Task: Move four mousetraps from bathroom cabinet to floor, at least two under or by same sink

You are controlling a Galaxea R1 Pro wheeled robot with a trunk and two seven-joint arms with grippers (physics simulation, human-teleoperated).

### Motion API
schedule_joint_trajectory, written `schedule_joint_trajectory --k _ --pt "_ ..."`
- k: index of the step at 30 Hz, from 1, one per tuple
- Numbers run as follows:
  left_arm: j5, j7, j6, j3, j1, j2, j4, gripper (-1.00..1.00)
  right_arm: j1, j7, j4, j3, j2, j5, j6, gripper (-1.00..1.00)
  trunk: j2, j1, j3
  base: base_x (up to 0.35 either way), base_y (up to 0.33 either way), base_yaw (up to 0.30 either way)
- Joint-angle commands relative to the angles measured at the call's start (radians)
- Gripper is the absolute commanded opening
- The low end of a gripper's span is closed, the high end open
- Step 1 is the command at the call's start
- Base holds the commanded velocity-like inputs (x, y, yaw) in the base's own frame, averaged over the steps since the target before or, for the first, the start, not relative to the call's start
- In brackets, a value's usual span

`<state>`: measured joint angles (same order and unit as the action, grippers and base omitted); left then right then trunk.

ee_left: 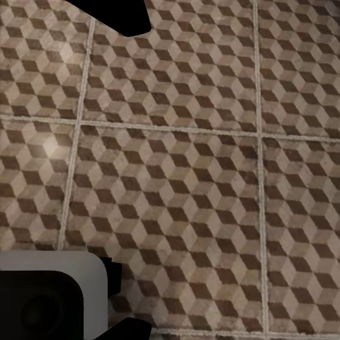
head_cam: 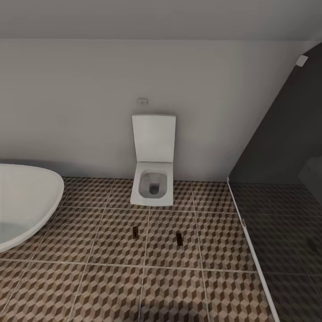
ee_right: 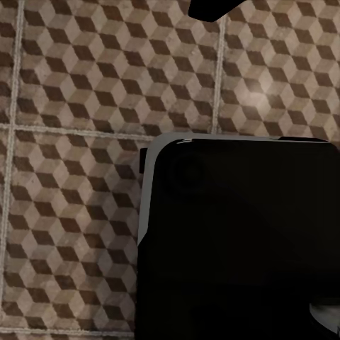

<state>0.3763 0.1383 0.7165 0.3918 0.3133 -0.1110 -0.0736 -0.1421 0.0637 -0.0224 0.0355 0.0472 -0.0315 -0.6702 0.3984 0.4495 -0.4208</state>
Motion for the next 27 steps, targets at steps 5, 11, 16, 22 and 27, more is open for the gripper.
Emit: schedule_joint_trajectory --k 5,11,16,22,27 --pt "0.003 0.004 0.004 0.009 0.001 0.001 -0.003 1.0 -0.001 0.004 0.001 0.003 0.0 -0.004 -0.003 1.0 0.002 0.0 -0.001 0.0 0.0 0.0" --pt "0.003 0.004 0.004 0.009 0.001 0.001 -0.003 1.0 -0.001 0.004 0.001 0.003 0.0 -0.004 -0.003 1.0 0.002 0.0 -0.001 0.0 0.0 0.0" --pt "0.003 0.004 0.004 0.009 0.001 0.001 -0.003 1.0 -0.001 0.004 0.001 0.002 0.0 -0.004 -0.003 1.0 0.002 0.0 -0.001 0.0 0.0 0.0" --pt "0.003 0.004 0.004 0.009 0.001 0.001 -0.003 1.0 -0.001 0.004 0.001 0.003 0.0 -0.004 -0.003 1.0 0.002 0.0 -0.001 0.0 0.0 0.0" --pt "0.003 0.004 0.004 0.009 0.001 0.001 -0.003 1.0 -0.001 0.004 0.001 0.003 0.0 -0.004 -0.003 1.0 0.002 0.0 -0.001 0.0 0.0 0.0"
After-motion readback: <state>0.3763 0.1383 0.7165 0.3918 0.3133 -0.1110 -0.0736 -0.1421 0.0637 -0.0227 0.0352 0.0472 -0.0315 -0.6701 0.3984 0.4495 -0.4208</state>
